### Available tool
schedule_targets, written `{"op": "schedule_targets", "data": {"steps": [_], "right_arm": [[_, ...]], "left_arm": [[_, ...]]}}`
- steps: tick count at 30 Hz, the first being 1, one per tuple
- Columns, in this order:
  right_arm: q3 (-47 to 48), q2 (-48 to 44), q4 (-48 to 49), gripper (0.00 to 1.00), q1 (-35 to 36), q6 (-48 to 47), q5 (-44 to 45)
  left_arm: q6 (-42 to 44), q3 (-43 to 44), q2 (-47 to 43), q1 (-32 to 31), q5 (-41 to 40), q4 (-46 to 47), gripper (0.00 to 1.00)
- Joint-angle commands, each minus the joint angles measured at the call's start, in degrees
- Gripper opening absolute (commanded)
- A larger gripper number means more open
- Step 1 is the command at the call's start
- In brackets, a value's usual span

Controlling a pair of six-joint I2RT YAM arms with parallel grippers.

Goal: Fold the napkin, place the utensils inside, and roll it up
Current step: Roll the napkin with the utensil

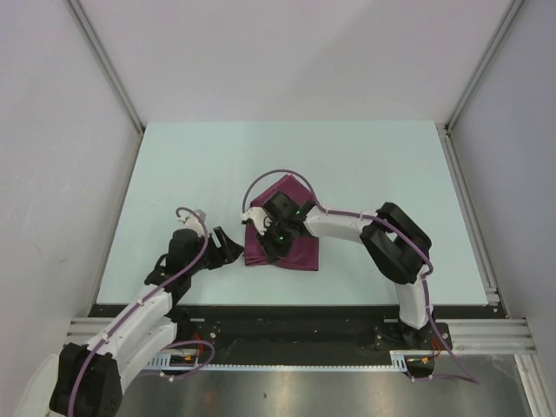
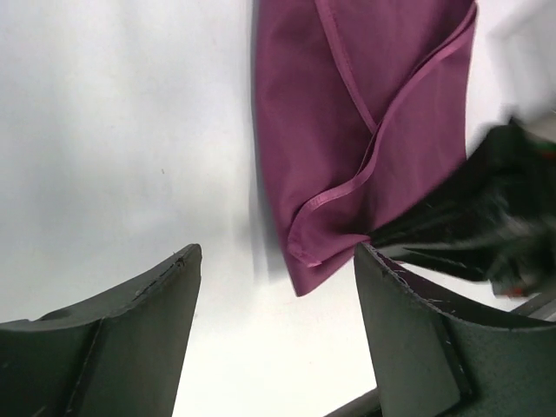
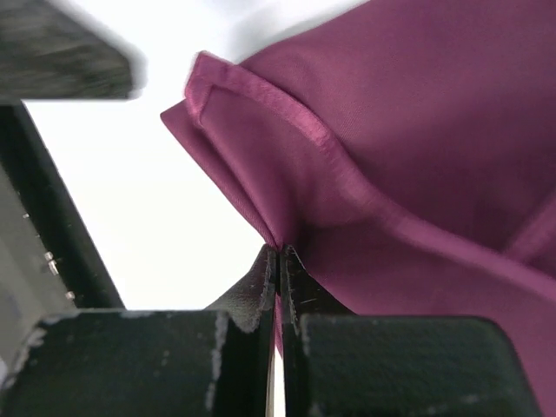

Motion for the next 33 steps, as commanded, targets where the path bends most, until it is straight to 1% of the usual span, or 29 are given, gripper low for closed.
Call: {"op": "schedule_targets", "data": {"steps": [1, 5, 7, 8, 11, 13, 15, 18, 19, 21, 22, 24, 25, 26, 29, 31, 32, 33], "right_arm": [[6.31, 6.57, -7.99, 0.0, -3.65, 0.25, -13.65], [10.36, 10.79, -10.98, 0.0, -6.73, 0.42, -19.62], [11.94, 12.63, -11.51, 0.0, -7.97, 0.77, -21.22], [12.55, 13.17, -12.47, 0.0, -9.02, 0.86, -22.27], [14.49, 15.19, -14.5, 0.0, -10.43, 0.77, -23.33], [15.11, 16.33, -15.11, 0.0, -11.13, 1.21, -23.95], [15.55, 16.95, -15.55, 0.0, -12.01, 1.65, -24.65], [16.07, 18.09, -15.99, 0.0, -12.46, 2.09, -24.65], [16.25, 18.44, -15.99, 0.0, -12.54, 2.18, -24.65], [16.43, 18.8, -16.34, 0.0, -12.63, 2.36, -24.3], [16.51, 18.89, -16.26, 0.0, -12.63, 2.44, -24.3], [16.51, 19.06, -16.43, 0.0, -12.63, 2.71, -24.04], [16.78, 19.24, -16.35, 0.0, -12.63, 2.88, -23.78], [17.04, 19.59, -16.43, 0.0, -12.72, 2.97, -23.77], [18.18, 20.29, -16.96, 0.0, -12.89, 3.67, -23.86], [18.88, 20.73, -17.05, 0.0, -13.16, 4.29, -24.12], [19.5, 21.08, -17.31, 0.0, -13.16, 4.47, -24.13], [19.76, 21.52, -17.4, 0.0, -13.42, 4.73, -23.95]], "left_arm": [[3.35, -1.5, -2.19, -0.78, 0.31, 5.77, 0.76], [5.02, -1.67, -0.26, -3.06, 1.8, 8.4, 0.77], [5.46, -1.5, 1.32, -4.12, 2.07, 9.64, 0.79], [5.9, -1.32, 1.85, -5.26, 1.8, 9.73, 0.82], [5.82, -0.97, 4.57, -6.67, 2.06, 10.25, 0.86], [5.38, -1.15, 5.8, -7.11, 4.25, 11.39, 0.86], [5.37, -1.5, 5.46, -7.64, 4.79, 11.57, 0.83], [5.9, -2.38, 1.86, -7.99, 4.62, 11.05, 0.81], [5.64, -2.64, 0.37, -8.08, 5.4, 11.05, 0.78], [3.63, -3.95, -0.08, -8.08, 8.02, 13.66, 0.78], [2.83, -4.22, 0.96, -8.08, 11.26, 14.99, 0.77], [0.38, -5.28, 2.89, -8.26, 15.23, 17.97, 0.77], [-0.16, -5.19, 5.43, -8.43, 17.77, 20.77, 0.78], [-0.42, -4.93, 6.58, -8.52, 18.23, 21.41, 0.78], [0.8, -2.74, 8.79, -9.05, 17.8, 21.07, 0.79], [3.43, -0.9, 8.44, -9.48, 15.44, 17.92, 0.78], [5.01, -0.27, 7.75, -9.57, 12.12, 16.68, 0.78], [5.2, 0.17, 7.65, -9.66, 11.04, 15.89, 0.77]]}}
